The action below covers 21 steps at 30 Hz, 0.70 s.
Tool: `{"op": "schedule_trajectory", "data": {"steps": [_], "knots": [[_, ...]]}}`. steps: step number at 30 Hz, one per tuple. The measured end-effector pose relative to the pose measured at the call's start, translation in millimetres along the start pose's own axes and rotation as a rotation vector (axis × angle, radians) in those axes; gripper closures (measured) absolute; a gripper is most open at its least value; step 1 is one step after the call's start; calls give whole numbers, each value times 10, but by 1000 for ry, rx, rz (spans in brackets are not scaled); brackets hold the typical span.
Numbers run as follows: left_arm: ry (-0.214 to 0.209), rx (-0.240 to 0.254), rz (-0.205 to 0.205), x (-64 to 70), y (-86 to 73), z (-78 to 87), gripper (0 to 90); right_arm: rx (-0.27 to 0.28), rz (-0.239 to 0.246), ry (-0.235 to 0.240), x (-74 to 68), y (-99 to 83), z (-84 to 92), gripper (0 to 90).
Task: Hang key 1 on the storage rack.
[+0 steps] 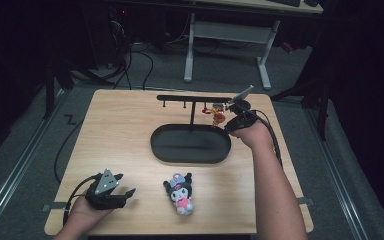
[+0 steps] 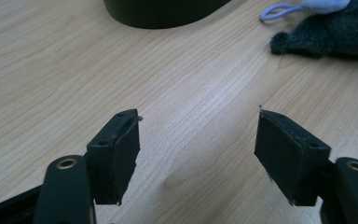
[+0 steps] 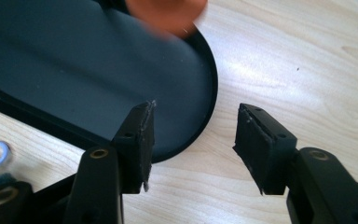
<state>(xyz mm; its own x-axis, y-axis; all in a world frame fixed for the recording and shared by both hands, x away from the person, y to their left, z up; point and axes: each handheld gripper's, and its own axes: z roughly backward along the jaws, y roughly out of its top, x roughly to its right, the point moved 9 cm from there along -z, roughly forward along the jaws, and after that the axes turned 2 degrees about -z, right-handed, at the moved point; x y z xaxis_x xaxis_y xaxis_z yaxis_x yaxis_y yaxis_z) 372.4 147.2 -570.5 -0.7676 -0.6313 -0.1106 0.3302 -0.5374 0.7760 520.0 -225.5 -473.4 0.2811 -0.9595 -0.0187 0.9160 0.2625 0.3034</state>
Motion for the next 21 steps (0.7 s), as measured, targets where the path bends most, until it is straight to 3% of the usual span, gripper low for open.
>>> {"op": "schedule_trajectory", "data": {"steps": [5,8,9,10,11,12,13,14,16,17,18,21], "knots": [[-4,2,-2,17,13,-4,329,42,-11,18,18,-185,-32,427],[-15,-1,-4,47,29,-16,336,87,-5,3,11,-490,-98,398],[-15,-1,-4,47,29,-16,339,87,-5,3,11,-490,-98,398],[-25,4,1,72,43,-22,341,134,2,-13,3,-655,-138,392],[-25,4,1,72,43,-22,342,134,2,-13,3,-655,-138,392],[-45,11,18,105,64,-21,345,193,9,-25,-21,-823,-190,385],[-45,11,18,105,64,-21,348,193,9,-25,-21,-823,-190,385],[-48,14,16,138,85,-21,353,258,20,-30,-40,-980,-243,374],[-34,11,3,166,104,-26,366,310,17,-18,-68,-1132,-278,373],[-34,11,3,166,104,-26,370,310,17,-18,-68,-1132,-278,373],[-45,15,4,211,128,-40,372,375,-9,6,-92,-1275,-294,375],[-40,1,0,261,127,-82,367,486,-21,8,-133,-1493,-304,375]]}}
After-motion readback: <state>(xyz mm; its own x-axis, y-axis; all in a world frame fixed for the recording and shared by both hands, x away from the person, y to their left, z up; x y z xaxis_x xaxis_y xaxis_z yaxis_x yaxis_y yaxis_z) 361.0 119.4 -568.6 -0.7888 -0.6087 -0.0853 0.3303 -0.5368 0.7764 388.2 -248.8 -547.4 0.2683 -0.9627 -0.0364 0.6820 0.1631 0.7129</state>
